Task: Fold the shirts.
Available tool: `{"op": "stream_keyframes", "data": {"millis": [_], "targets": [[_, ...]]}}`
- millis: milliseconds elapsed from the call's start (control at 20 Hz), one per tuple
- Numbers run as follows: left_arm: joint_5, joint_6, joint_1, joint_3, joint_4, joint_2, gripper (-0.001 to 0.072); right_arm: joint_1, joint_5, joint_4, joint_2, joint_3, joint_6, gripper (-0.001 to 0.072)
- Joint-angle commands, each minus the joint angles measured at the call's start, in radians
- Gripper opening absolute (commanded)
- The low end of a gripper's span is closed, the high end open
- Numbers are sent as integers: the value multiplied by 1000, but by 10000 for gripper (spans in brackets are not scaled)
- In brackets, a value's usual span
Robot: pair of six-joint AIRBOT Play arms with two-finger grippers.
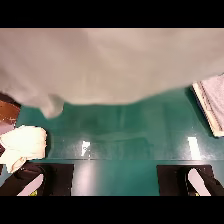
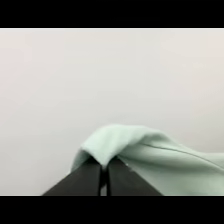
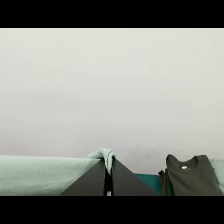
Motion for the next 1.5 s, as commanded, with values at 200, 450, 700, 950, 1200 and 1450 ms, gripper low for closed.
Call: {"op": "stream_keyframes", "data": {"millis": [200, 450, 700, 950, 1200, 1450], "targets": [[-164, -29, 0, -320, 8, -125, 26, 71, 276, -108, -285, -8, 87, 12], [-323, -26, 0, -461, 5, -430, 26, 259, 340, -280, -566, -177, 95, 12], [-203, 35, 0, -480, 4, -701, 26, 326, 191, -303, -794, -197, 106, 12], [-11, 119, 0, -480, 5, -760, 26, 328, -16, -304, -825, -197, 130, 12], [-10, 132, 0, -480, 14, -760, 27, 320, -26, -303, -819, -197, 130, 14], [-79, 105, 2, -479, 52, -755, 540, 317, 23, -290, -816, -197, 156, 376]]}}
